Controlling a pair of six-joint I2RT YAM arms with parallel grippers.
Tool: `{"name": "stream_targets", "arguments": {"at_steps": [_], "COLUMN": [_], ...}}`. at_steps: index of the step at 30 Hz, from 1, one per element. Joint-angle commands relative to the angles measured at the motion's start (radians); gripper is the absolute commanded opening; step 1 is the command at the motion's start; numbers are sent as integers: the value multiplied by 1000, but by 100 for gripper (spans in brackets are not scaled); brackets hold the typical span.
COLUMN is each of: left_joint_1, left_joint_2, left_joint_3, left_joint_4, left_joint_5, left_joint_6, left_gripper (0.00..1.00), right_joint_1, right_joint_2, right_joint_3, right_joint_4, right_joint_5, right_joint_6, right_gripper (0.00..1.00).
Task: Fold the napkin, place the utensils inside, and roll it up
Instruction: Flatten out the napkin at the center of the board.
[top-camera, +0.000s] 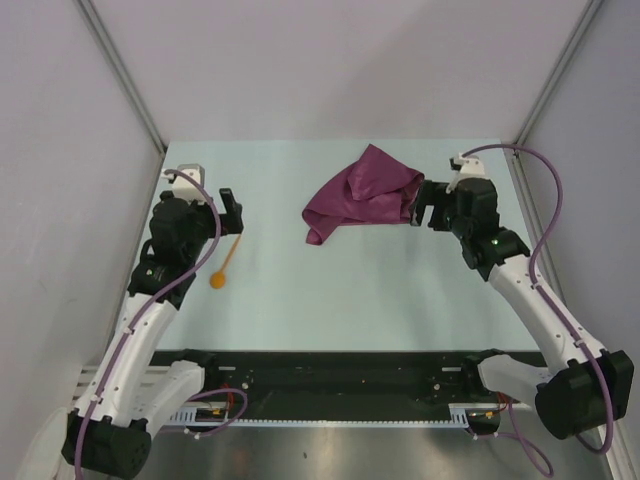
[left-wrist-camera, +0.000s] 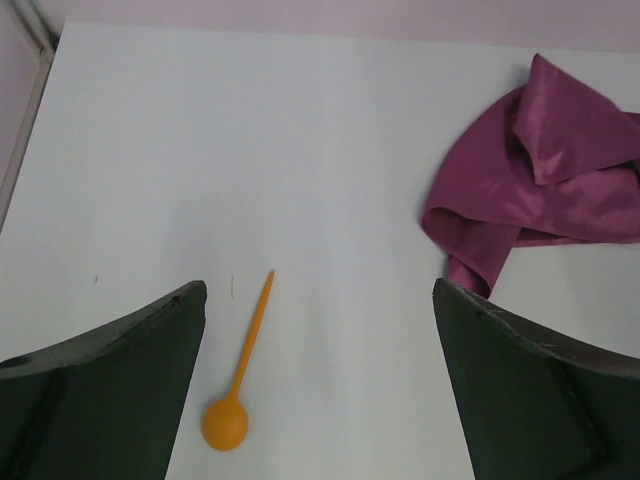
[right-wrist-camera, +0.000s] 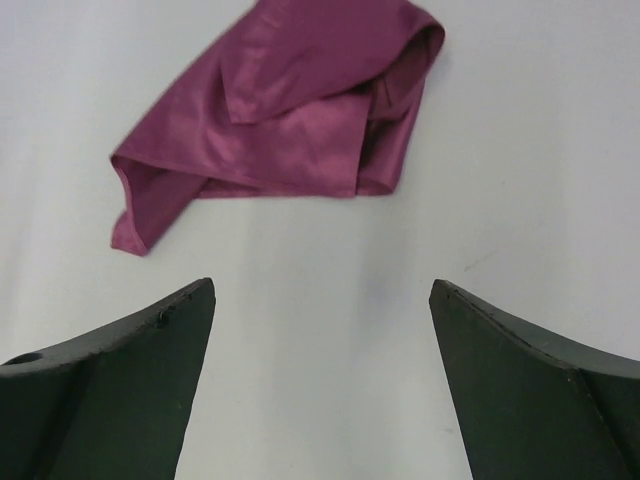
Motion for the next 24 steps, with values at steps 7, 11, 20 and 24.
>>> {"name": "stream_targets", "arguments": {"at_steps": [7, 11, 20, 24], "left_joint_1": [4, 4, 4, 4], "left_joint_2": [42, 52, 59, 62], "left_joint_3": [-38, -42, -46, -51], "left_joint_4": [79, 96, 84, 87], "left_joint_5": [206, 270, 186, 201], "left_joint_6": [97, 85, 111, 111], "left_gripper": [100, 99, 99, 99], "right_joint_1": [50, 62, 122, 128], "right_joint_2": [362, 579, 920, 1026], "right_joint_3": [282, 441, 699, 794], "right_joint_4": [-7, -82, -54, -50], "right_joint_5": [-75, -103, -87, -58], "right_joint_6": [-41, -55, -103, -115], "right_gripper": [92, 89, 83, 74]}}
